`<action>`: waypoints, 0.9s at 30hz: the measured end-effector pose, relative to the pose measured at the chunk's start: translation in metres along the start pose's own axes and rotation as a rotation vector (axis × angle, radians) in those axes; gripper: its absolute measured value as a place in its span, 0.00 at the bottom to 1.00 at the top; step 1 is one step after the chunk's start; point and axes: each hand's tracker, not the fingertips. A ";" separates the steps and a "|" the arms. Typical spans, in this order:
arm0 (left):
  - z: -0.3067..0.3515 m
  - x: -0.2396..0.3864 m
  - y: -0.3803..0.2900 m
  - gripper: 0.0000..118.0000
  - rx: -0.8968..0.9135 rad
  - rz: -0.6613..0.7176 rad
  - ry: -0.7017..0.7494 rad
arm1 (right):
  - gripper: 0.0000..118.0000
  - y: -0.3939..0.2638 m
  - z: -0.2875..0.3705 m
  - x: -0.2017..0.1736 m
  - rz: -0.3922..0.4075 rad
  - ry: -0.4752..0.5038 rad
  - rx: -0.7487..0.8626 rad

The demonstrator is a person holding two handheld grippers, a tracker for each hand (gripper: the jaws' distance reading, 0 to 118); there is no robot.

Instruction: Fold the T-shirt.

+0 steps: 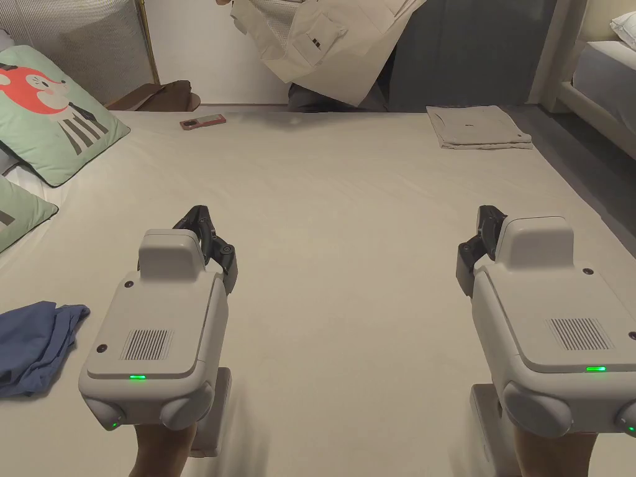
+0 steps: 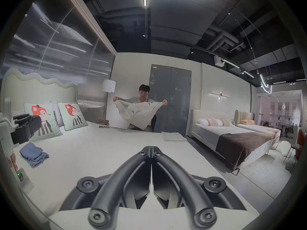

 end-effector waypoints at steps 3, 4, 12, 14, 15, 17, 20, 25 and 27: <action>0.001 0.000 0.000 0.00 0.001 -0.002 0.000 | 0.00 0.000 0.001 0.000 0.003 -0.001 0.001; 0.001 0.000 0.000 0.00 0.001 -0.003 -0.001 | 0.00 0.000 0.001 -0.001 0.003 -0.001 0.000; 0.001 0.000 0.000 0.00 0.001 -0.008 -0.002 | 0.00 -0.001 0.000 -0.001 0.001 0.001 -0.001; 0.001 0.000 0.000 0.00 0.002 -0.007 -0.004 | 0.00 -0.001 0.000 0.000 -0.001 0.001 -0.001; 0.001 0.000 0.000 0.00 0.003 -0.007 -0.004 | 0.00 -0.001 0.000 0.000 0.000 0.001 -0.001; 0.001 0.000 0.001 0.00 0.001 -0.008 -0.004 | 0.00 -0.001 0.000 0.000 -0.001 0.000 -0.001; 0.001 0.000 0.001 0.00 0.003 -0.006 -0.003 | 0.00 -0.001 0.000 0.000 0.000 0.001 -0.001; 0.001 -0.001 0.000 0.00 0.002 -0.005 -0.005 | 0.00 -0.001 0.000 0.000 0.001 0.000 -0.002; 0.001 -0.001 0.000 0.00 0.001 -0.004 -0.005 | 0.00 -0.001 0.000 0.000 0.003 0.000 -0.003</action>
